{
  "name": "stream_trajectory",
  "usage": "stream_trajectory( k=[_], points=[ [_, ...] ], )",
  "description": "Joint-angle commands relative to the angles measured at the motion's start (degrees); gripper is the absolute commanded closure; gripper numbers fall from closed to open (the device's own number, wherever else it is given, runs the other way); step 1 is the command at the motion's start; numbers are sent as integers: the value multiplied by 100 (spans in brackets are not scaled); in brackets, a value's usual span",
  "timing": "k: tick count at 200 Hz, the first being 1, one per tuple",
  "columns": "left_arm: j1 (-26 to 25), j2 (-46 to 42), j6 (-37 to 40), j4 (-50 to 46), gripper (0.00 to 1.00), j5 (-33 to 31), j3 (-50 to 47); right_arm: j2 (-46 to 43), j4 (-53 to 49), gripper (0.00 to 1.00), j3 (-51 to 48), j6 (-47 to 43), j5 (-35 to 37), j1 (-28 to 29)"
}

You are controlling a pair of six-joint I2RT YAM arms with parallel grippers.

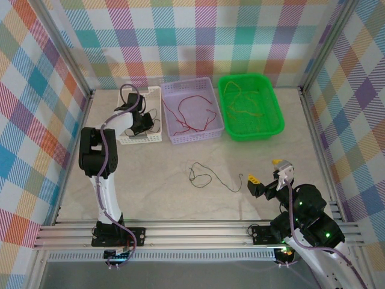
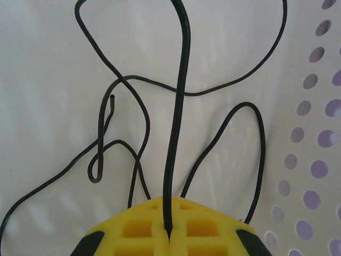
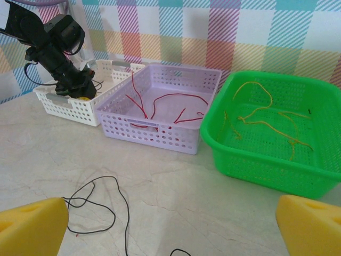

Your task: Untangle the cables

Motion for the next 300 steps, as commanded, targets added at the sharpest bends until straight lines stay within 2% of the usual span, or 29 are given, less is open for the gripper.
stream_trajectory(
  k=[1,52,121,218,263,266,275,277,281,300],
  points=[
    [64,40,-63,-261,94,-8,181,-35,169,0,-50,-74,-115,-23],
    [65,-71,-65,-374,77,23,280,-35,170,0,-53,-74,-161,-24],
    [66,-443,-124,-580,65,170,522,-24,153,0,-45,-58,-210,-24],
    [62,-1130,-379,-1109,34,737,1075,182,27,0,53,-57,-309,-24],
    [66,-1976,-507,-1350,27,677,1107,785,-130,0,292,-21,-440,-15],
    [66,-2057,-519,-1349,22,692,1080,858,-141,0,319,-21,-462,-15],
    [57,-2317,-581,-1344,19,725,975,1102,-193,0,452,-10,-548,-15],
    [44,-2380,-601,-1347,10,717,956,1178,-207,0,493,-12,-566,-15],
    [33,-2510,-632,-1341,2,724,901,1325,-234,0,582,-13,-609,-15],
    [-77,-3187,-708,-1284,0,669,510,2163,-447,0,1087,-89,-863,-5]
  ],
)
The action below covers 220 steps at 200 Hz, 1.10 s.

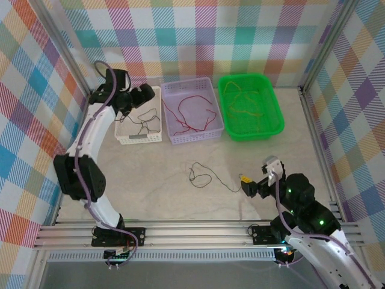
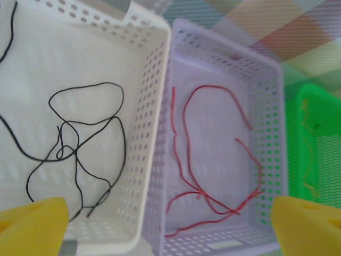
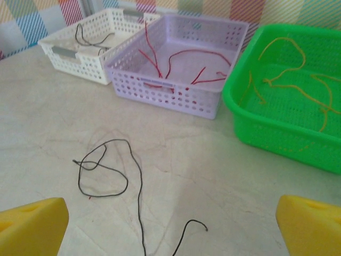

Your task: Untangle the cables

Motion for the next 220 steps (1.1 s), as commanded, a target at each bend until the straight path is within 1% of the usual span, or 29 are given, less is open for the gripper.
stream_trajectory(
  k=[1,21,48,62,83,101,124,144,169,194,220],
  points=[
    [-76,-938,-164,-94,0,50,-375,793,-157,0,670,-93,-410,-5],
    [-343,-1667,-199,16,0,78,-1009,1621,-381,0,1274,110,-505,2],
    [-905,-2460,-182,-80,0,42,-2031,2058,-250,0,1434,353,-335,2],
    [-1349,-2828,-254,87,0,-28,-2668,2238,-208,0,1385,532,-364,2],
    [-2298,-3148,-378,378,0,-315,-3496,2496,-144,0,1307,791,-447,7],
    [-2989,-3192,-468,529,0,-560,-3957,2675,-243,0,1314,1001,-486,9],
    [-3481,-3151,-506,725,0,-693,-4406,2712,-320,0,1207,1226,-449,11],
    [-3785,-3034,-563,864,0,-734,-4701,2691,-387,0,1007,1385,-300,11],
    [-4133,-2691,-613,995,3,-818,-4849,3001,-488,0,837,1832,-38,11],
    [-4475,-2402,-677,1179,4,-990,-4875,3368,-264,0,596,2247,-11,11],
    [-4714,-2060,-662,1204,6,-1108,-4780,3616,50,0,361,2572,-56,2]
  ],
)
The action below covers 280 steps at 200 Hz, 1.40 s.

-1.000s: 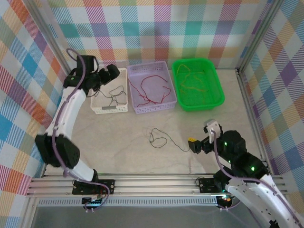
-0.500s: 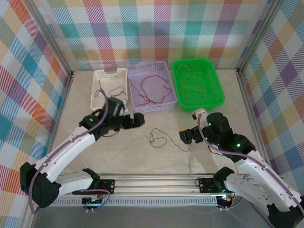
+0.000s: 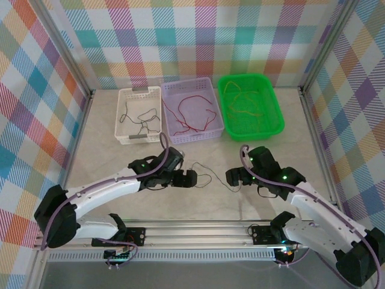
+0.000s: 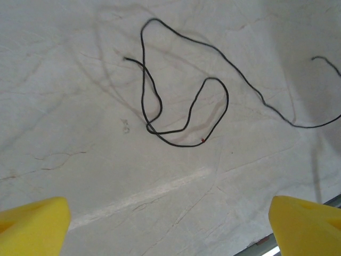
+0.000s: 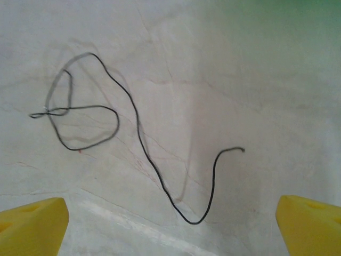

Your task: Untangle the cables

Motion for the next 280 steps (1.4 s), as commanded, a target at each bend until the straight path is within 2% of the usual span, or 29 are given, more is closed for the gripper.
stream_trajectory(
  k=[1,75,132,166,192,218,247,259,280],
  points=[
    [-223,239,-53,184,6,-244,35,160,302,1,-177,551,34,2],
    [-351,887,-29,397,10,-424,52,819,750,15,-518,995,-198,-6],
    [-351,1449,40,643,28,-443,256,1283,1253,34,-605,1052,-408,-15],
    [-351,1709,84,731,38,-573,347,1417,1390,60,-621,1051,-422,-46],
    [-351,1913,113,827,47,-645,415,1519,1450,75,-631,1063,-534,-59],
    [-351,2098,165,891,54,-771,507,1533,1473,85,-662,1051,-572,-55],
    [-351,2243,244,881,74,-963,574,1492,1426,95,-659,1024,-615,-77],
    [-351,2232,255,866,80,-1029,574,1462,1395,99,-660,1016,-611,-85],
    [-351,2007,264,832,96,-1127,537,1423,1359,100,-679,1015,-605,-116]
  ],
)
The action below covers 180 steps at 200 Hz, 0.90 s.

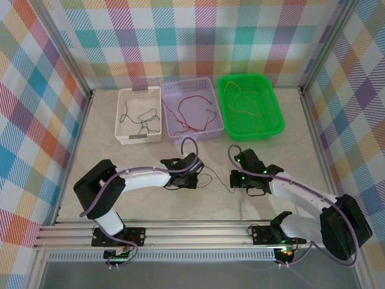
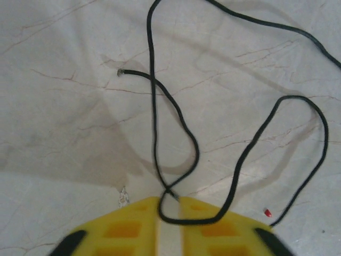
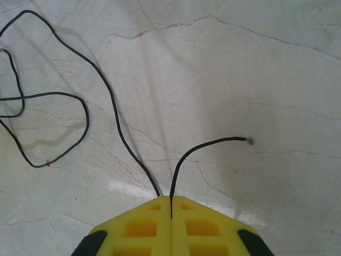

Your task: Untangle the cables

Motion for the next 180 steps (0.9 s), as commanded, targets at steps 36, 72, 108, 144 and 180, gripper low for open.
stream_trajectory(
  k=[36,72,108,144,180],
  points=[
    [-56,-1077,141,-127,100,-406,-91,-153,-49,100,-130,67,-1,-189],
    [-47,-2435,204,-418,100,-506,-355,-358,-94,100,-253,146,-24,-566],
    [-25,-3587,331,-1063,100,-580,-371,-576,-43,100,-422,189,-453,-1253],
    [71,-4515,336,-1638,100,-768,-300,-691,-92,100,-465,135,-582,-1560],
    [146,-5123,430,-2031,100,-1070,30,-722,-74,100,-449,106,-712,-1620]
  ],
)
